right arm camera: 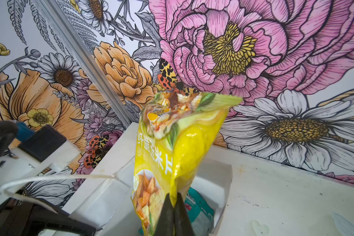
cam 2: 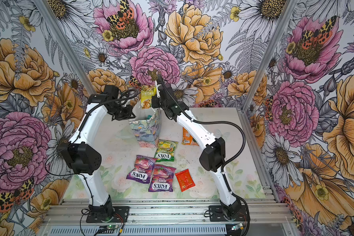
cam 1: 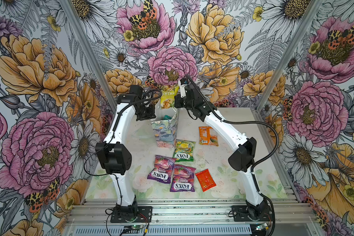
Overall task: Place the snacks into the paper bag
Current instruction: Place the snack in the paper bag.
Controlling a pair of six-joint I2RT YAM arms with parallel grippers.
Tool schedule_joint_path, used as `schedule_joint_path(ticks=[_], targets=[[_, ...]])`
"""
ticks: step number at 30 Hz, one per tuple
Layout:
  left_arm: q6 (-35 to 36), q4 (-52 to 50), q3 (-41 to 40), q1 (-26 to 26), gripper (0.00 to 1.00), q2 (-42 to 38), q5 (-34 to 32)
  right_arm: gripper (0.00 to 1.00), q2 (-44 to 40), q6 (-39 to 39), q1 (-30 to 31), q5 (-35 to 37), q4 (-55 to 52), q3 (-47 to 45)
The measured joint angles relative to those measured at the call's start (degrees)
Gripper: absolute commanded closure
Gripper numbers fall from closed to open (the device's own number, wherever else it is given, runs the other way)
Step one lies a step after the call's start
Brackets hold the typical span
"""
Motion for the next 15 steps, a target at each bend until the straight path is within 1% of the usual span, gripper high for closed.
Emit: schedule_joint_path(ticks=[15], targets=[[0.0, 0.0, 0.0, 0.4, 1.0, -0.1, 0.2, 1.0, 0.7, 3.2, 0.4, -3.5, 0.0, -0.7]])
